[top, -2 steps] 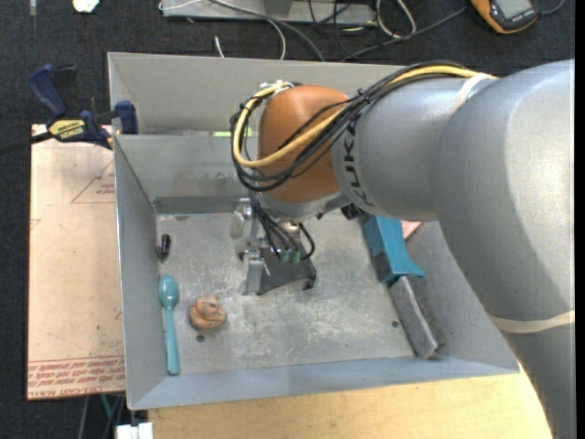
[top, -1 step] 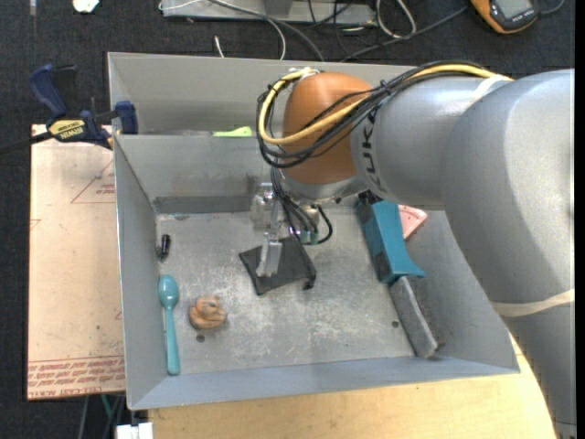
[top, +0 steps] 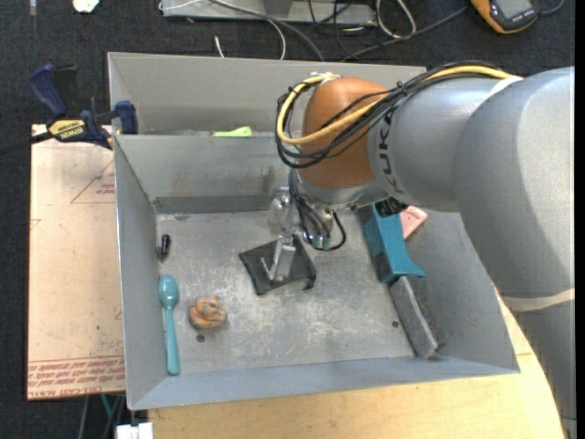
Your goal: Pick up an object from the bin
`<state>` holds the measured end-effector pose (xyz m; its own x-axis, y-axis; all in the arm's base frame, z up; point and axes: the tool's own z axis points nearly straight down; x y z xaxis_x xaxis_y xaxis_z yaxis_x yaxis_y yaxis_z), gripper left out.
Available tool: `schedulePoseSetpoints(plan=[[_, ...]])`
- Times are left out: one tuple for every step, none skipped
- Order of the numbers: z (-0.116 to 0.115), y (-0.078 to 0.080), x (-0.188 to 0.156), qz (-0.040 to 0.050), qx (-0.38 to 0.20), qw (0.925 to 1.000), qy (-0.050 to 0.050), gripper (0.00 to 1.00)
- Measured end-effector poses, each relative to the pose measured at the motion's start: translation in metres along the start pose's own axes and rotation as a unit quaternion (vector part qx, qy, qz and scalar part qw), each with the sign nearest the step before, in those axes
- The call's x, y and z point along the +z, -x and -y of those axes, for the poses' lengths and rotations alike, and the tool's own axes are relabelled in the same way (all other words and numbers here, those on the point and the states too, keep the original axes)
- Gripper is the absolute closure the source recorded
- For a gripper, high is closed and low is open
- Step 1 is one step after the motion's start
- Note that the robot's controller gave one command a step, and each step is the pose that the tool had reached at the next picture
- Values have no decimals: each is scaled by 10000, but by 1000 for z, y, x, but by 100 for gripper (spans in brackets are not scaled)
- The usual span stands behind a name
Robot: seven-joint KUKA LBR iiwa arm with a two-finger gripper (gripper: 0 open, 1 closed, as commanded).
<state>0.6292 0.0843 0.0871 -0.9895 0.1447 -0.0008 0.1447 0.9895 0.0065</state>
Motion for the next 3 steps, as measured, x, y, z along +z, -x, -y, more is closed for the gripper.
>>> schedulePoseSetpoints(plan=[[16,-4,6,40,-317,9995,4,0],[77,-7,15,24,259,9997,7,100],[77,-7,15,24,259,9997,8,100]])
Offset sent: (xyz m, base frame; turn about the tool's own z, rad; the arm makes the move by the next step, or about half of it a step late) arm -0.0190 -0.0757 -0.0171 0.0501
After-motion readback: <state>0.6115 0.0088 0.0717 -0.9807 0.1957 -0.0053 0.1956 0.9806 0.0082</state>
